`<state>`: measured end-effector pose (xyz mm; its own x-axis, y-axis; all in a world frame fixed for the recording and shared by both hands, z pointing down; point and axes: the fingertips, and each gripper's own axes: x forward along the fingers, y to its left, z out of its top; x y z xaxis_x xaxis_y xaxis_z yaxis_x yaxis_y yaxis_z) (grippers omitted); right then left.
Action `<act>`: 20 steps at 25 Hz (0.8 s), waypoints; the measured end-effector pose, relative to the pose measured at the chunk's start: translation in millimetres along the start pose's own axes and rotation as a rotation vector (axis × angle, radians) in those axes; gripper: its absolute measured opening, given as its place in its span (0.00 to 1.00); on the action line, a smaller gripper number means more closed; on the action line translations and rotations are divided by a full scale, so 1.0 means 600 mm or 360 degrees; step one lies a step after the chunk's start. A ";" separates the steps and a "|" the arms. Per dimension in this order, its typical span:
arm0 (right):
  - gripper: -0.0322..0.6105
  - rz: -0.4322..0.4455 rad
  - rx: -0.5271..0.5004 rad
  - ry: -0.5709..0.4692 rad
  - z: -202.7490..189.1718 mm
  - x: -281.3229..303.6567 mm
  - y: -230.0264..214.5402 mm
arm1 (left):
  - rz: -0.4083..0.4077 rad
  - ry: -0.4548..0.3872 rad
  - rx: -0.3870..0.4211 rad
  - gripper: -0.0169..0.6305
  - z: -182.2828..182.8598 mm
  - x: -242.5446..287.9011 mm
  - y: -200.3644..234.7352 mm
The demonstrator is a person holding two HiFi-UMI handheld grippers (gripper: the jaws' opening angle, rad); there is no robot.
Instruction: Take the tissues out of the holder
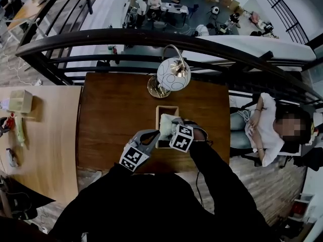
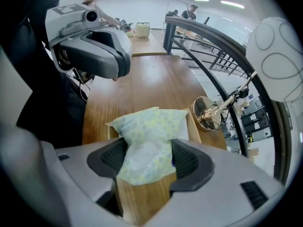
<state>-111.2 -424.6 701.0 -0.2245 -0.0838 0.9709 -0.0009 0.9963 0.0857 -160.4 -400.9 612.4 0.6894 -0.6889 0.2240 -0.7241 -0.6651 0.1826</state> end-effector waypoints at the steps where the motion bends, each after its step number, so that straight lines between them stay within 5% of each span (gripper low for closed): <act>1: 0.52 -0.0005 0.0014 -0.0006 -0.001 -0.006 0.002 | -0.0010 -0.0003 0.0006 0.04 0.002 -0.001 -0.003; 20: 0.52 -0.0187 0.0239 0.0026 -0.078 -0.105 0.028 | -0.0227 -0.0028 0.0078 0.04 0.026 0.011 -0.084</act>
<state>-51.4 -403.6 651.5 -0.1986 -0.1985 0.9598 -0.1721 0.9711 0.1653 -119.2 -376.3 589.8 0.7856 -0.5912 0.1825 -0.6172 -0.7694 0.1646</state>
